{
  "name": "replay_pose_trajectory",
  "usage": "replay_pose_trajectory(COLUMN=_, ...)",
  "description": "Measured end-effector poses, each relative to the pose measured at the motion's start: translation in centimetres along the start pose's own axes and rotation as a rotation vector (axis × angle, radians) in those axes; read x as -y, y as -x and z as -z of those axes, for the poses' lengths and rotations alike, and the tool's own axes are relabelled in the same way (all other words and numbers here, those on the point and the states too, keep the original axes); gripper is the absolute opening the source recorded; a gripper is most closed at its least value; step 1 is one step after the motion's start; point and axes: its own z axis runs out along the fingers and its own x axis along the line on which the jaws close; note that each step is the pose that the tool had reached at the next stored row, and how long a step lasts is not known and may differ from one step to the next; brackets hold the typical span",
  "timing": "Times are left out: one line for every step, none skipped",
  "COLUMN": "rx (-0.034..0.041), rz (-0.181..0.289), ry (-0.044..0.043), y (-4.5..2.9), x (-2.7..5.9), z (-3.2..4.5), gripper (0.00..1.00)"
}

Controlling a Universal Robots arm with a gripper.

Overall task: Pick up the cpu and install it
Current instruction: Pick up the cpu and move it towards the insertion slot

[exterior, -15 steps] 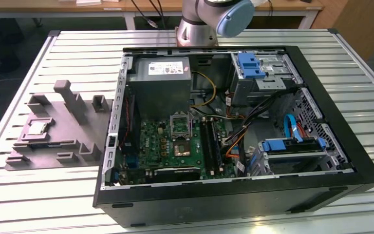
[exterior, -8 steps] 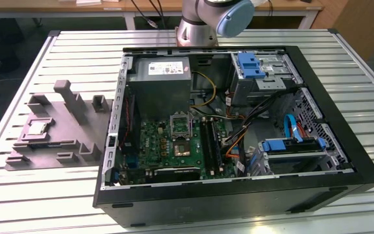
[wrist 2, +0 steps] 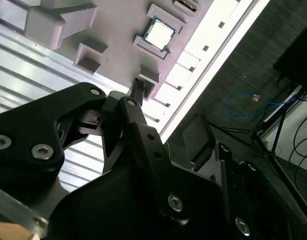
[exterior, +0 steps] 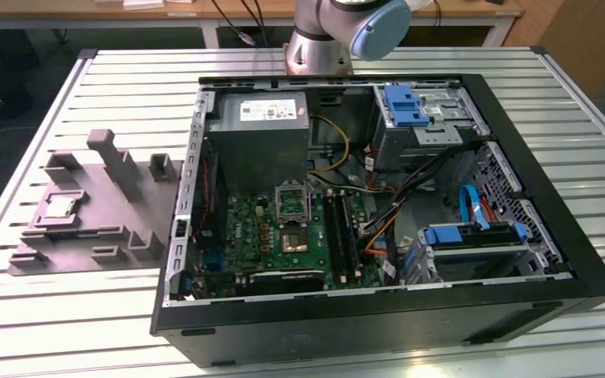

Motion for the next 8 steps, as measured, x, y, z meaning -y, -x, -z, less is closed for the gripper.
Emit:
replay_pose_trajectory(rx=0.0, rz=0.0, ry=0.0, y=0.0, x=0.01, z=-0.21, gripper=0.59)
replay_pose_trajectory(rx=0.0, rz=0.0, ry=0.0, y=-0.01, x=0.02, z=-0.43, gripper=0.59)
replay_pose_trajectory(rx=0.0, rz=0.0, ry=0.0001, y=-0.01, x=0.02, z=-0.44, gripper=0.59)
replay_pose_trajectory(rx=0.0, rz=0.0, ry=0.0, y=-0.01, x=0.02, z=-0.46, gripper=0.59)
replay_pose_trajectory(rx=0.0, rz=0.0, ry=0.0, y=-0.01, x=0.02, z=-0.48, gripper=0.59)
replay_pose_trajectory(rx=0.0, rz=0.0, ry=0.0, y=-0.01, x=0.02, z=-0.5, gripper=0.59)
replay_pose_trajectory(rx=0.0, rz=0.0, ry=0.0, y=-0.01, x=0.03, z=-0.54, gripper=0.59)
replay_pose_trajectory(rx=0.0, rz=0.0, ry=0.0, y=-0.01, x=0.03, z=-0.56, gripper=0.59)
